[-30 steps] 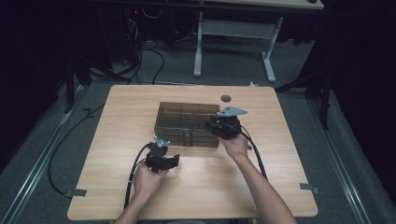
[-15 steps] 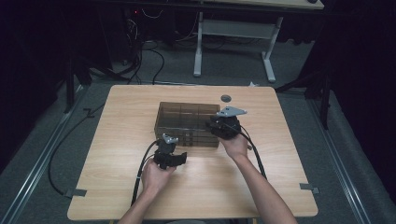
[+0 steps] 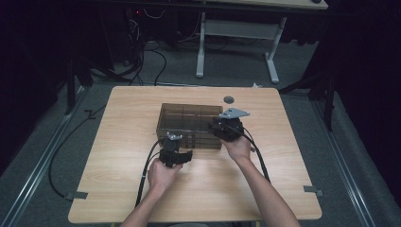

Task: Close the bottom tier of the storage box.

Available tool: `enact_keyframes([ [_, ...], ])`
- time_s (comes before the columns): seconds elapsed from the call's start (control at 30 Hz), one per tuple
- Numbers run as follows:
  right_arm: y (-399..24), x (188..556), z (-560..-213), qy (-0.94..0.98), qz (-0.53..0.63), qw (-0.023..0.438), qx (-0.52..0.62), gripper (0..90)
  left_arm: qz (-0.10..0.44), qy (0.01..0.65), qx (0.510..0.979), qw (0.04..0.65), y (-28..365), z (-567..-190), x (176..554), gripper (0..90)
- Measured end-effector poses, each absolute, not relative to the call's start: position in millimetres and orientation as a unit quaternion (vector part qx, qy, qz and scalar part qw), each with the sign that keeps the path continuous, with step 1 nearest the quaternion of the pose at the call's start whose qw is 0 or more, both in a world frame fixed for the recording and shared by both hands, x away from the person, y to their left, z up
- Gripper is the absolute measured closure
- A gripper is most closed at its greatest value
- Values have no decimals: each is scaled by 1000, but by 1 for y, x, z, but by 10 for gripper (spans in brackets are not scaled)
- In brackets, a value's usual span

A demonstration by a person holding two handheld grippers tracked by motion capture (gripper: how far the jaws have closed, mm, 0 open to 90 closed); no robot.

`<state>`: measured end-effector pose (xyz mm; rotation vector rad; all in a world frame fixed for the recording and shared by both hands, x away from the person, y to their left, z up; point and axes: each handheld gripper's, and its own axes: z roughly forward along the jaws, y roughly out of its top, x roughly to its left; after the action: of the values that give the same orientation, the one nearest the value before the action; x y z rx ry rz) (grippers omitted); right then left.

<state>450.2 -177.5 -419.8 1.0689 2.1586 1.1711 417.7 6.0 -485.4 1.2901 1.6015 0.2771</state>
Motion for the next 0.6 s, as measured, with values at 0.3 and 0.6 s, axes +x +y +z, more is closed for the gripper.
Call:
enact_keyframes([
  [0.3, -177, 450, -420, 784, 424, 231, 389, 661, 104, 676, 519, 513, 6, -484, 422, 405],
  [0.6, -177, 450, -420, 784, 424, 234, 388, 662, 103, 673, 528, 508, 0, -480, 425, 406],
])
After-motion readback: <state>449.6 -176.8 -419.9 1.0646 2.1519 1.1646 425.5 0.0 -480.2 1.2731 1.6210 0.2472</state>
